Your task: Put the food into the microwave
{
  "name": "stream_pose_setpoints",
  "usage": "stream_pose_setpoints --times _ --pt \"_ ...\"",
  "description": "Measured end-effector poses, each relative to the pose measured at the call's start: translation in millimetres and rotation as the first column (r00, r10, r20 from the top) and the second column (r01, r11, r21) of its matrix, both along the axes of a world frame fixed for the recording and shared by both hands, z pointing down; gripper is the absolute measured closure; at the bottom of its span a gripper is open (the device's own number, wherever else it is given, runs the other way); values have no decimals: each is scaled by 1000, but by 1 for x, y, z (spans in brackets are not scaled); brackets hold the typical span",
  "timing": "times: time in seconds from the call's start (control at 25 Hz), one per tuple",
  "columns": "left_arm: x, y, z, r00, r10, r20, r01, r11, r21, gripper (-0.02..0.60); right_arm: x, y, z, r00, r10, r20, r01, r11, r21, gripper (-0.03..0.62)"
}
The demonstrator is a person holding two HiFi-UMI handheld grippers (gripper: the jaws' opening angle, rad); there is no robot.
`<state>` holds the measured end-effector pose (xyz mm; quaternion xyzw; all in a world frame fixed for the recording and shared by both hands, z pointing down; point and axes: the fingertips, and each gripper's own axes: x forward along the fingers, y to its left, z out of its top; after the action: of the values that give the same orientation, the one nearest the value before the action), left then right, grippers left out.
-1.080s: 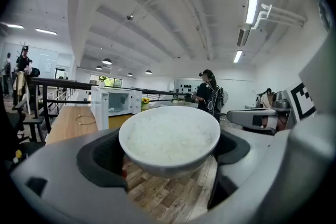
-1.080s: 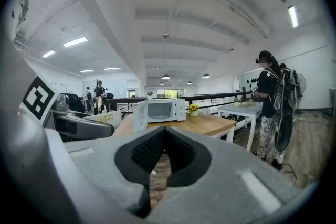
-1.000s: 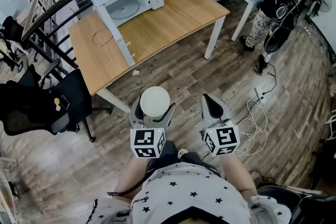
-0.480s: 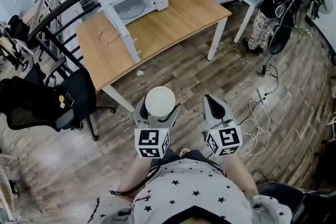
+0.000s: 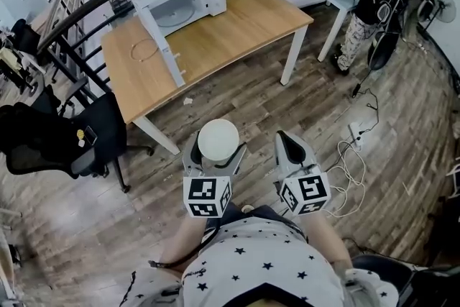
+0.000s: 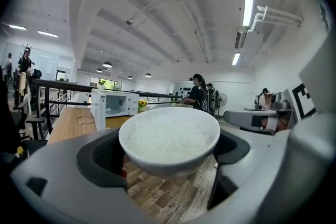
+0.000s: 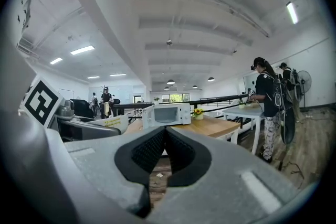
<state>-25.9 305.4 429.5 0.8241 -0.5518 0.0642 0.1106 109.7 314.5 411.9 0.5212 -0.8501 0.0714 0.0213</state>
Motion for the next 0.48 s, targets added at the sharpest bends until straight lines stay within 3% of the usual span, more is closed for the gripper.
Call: stream_pose_setpoints --times 0.48 --pt "32 -7 3 1000 18 15 -17 1000 -15 100 29 -6 7 1000 -14 1 14 1000 -21 588"
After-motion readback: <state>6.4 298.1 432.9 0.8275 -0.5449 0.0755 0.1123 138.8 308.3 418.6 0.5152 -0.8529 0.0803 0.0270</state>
